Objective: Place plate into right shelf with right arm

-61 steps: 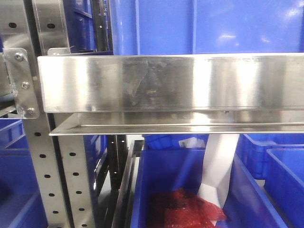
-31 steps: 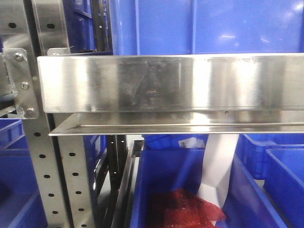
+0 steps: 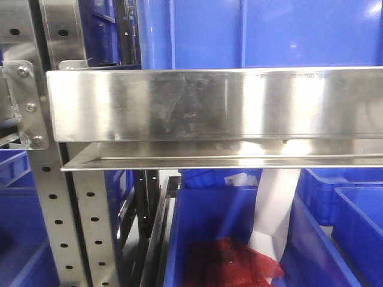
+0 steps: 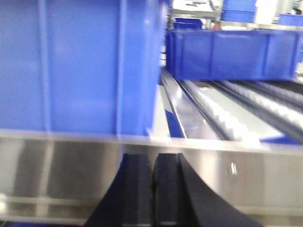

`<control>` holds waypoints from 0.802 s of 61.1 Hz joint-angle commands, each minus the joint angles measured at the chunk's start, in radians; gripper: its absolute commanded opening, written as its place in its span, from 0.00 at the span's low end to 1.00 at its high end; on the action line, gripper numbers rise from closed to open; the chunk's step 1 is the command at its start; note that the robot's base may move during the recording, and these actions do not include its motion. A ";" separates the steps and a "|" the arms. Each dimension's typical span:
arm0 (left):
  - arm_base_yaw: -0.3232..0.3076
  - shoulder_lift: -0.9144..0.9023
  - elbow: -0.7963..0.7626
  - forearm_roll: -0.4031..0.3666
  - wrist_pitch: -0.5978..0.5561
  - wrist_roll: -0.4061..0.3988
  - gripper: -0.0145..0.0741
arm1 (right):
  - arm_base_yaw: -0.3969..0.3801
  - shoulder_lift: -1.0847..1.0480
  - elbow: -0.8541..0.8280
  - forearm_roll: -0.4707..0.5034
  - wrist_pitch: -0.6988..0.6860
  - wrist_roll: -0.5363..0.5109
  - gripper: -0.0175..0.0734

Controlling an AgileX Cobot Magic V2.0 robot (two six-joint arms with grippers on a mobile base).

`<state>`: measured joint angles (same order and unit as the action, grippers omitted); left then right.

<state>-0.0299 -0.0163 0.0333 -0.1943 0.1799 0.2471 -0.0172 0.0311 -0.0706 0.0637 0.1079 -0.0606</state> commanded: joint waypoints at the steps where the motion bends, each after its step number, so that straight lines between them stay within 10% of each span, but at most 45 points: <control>1: -0.002 -0.007 0.008 -0.008 -0.086 -0.003 0.11 | -0.019 -0.037 0.040 0.001 -0.138 0.018 0.23; 49: -0.002 -0.007 0.008 -0.008 -0.086 -0.003 0.11 | -0.024 -0.055 0.092 0.002 -0.101 0.061 0.23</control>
<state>-0.0299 -0.0163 0.0333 -0.1943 0.1799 0.2471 -0.0343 -0.0090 0.0300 0.0637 0.0855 0.0000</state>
